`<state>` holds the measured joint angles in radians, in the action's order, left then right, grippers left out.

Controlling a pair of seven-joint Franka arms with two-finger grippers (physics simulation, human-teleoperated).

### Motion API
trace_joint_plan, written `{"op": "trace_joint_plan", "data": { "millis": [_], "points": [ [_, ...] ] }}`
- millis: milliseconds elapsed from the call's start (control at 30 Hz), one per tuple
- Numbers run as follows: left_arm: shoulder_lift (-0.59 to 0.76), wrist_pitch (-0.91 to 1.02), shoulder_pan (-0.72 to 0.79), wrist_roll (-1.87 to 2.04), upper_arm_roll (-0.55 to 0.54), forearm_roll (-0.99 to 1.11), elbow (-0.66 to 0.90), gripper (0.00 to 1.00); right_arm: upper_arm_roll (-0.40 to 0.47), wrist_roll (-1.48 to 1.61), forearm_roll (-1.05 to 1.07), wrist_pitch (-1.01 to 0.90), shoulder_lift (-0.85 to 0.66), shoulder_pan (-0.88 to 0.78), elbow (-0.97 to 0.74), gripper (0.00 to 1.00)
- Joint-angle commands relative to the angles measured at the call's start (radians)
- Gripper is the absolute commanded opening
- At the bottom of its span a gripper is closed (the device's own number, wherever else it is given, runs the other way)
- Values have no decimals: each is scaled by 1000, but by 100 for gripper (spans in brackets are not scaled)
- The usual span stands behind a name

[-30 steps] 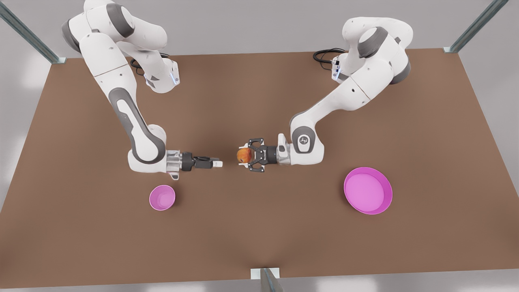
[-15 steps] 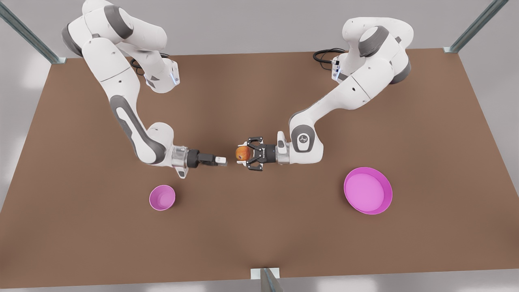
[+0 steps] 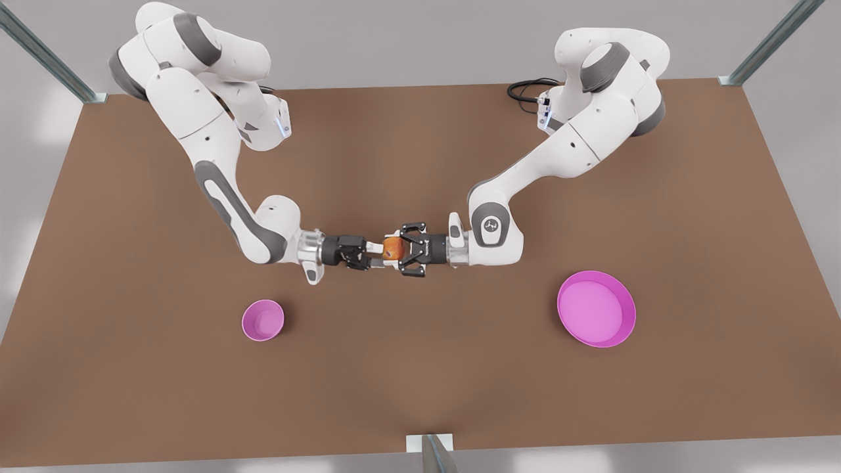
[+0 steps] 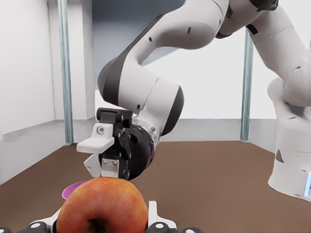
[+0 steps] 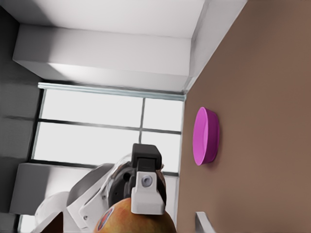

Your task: Use the left arm to pick up the apple from the plate, transfer it to the gripper of the right arm, and then use the right arm to place it into the bowl

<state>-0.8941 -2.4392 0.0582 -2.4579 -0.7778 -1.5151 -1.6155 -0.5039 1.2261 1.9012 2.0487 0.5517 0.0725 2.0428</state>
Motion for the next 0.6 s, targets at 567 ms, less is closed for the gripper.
{"op": "trace_joint_plan", "data": {
  "millis": [567],
  "points": [
    [0,3,8,-47,2,6,0,74,-67,435,68,13,28,-8,16,100]
  ]
}}
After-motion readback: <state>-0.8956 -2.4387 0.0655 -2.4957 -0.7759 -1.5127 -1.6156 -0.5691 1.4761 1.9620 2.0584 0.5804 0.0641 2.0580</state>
